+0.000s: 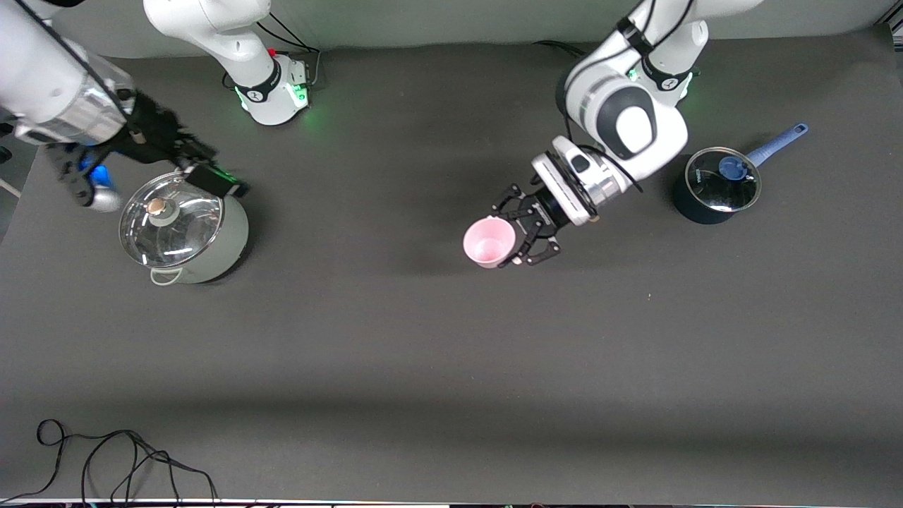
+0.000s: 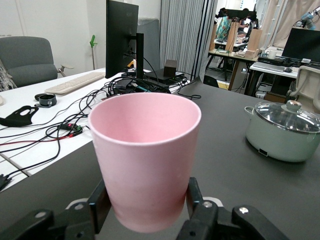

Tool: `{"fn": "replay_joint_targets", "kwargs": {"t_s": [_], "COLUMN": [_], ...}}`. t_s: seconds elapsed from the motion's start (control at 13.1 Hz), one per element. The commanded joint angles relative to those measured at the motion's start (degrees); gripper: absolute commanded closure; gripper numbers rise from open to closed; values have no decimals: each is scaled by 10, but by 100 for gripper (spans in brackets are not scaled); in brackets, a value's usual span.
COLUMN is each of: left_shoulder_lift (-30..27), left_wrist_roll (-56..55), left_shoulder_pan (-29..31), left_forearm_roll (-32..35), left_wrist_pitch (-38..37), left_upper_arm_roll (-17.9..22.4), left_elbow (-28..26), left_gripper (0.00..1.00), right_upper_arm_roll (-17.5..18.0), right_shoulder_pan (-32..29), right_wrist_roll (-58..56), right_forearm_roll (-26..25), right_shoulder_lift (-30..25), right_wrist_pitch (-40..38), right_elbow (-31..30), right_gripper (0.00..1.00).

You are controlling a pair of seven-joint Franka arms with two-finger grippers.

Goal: Transfer pink cup from left to right arm
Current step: 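Carry the cup with the left gripper while the right gripper approaches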

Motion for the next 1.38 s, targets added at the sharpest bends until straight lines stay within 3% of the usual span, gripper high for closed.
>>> {"fn": "replay_joint_targets", "kwargs": {"t_s": [0.0, 0.31, 0.61, 1.3], "left_shoulder_lift": [-14, -14, -13, -13], "left_wrist_roll": [-49, -65, -65, -75], "left_shoulder_pan": [-20, -35, -42, -47], "left_forearm_roll": [-10, -10, -10, -10], "left_wrist_pitch": [57, 97, 100, 122], "left_upper_arm_roll": [-20, -38, -37, -37], "left_elbow": [34, 47, 49, 54], "left_gripper": [74, 73, 73, 72], "right_upper_arm_roll": [-6, -6, -6, -6], "right_shoulder_pan": [45, 118, 186, 223], "right_wrist_roll": [140, 298, 368, 376], "right_forearm_roll": [28, 33, 26, 8], "right_shoulder_lift": [51, 86, 130, 201], "right_wrist_pitch": [-7, 51, 118, 189], "right_elbow": [74, 98, 116, 134], "right_gripper": [0, 0, 0, 0]}}
